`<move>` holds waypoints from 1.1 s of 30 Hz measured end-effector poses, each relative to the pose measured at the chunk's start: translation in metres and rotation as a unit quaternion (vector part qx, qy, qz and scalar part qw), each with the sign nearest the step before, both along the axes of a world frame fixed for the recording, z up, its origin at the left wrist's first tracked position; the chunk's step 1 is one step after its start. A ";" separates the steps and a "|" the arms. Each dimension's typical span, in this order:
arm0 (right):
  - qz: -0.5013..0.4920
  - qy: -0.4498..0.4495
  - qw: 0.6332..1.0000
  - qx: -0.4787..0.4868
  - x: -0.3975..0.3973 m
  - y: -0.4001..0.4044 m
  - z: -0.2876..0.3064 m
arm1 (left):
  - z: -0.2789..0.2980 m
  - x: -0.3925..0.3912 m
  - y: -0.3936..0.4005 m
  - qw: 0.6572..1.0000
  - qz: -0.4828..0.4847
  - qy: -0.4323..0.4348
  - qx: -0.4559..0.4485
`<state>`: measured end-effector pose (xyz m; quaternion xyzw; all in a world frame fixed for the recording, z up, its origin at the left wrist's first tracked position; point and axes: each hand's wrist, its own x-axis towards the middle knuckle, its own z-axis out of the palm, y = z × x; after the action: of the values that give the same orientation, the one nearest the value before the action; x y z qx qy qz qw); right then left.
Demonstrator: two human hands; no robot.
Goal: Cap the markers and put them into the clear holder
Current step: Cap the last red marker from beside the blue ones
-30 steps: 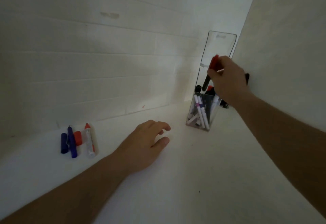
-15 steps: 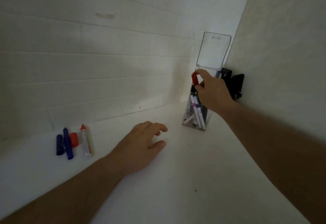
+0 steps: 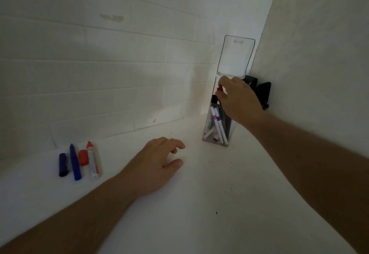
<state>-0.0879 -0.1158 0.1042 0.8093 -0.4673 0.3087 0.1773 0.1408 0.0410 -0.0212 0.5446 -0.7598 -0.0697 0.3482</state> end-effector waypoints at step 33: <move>0.322 -0.004 0.904 0.282 0.211 0.176 -0.102 | 0.064 0.148 0.070 0.921 0.387 0.019 0.049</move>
<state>0.1229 0.0601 0.0022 0.9307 -0.2495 0.2073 -0.1689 0.2885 0.1108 0.0423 0.8110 -0.4786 0.0229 0.3356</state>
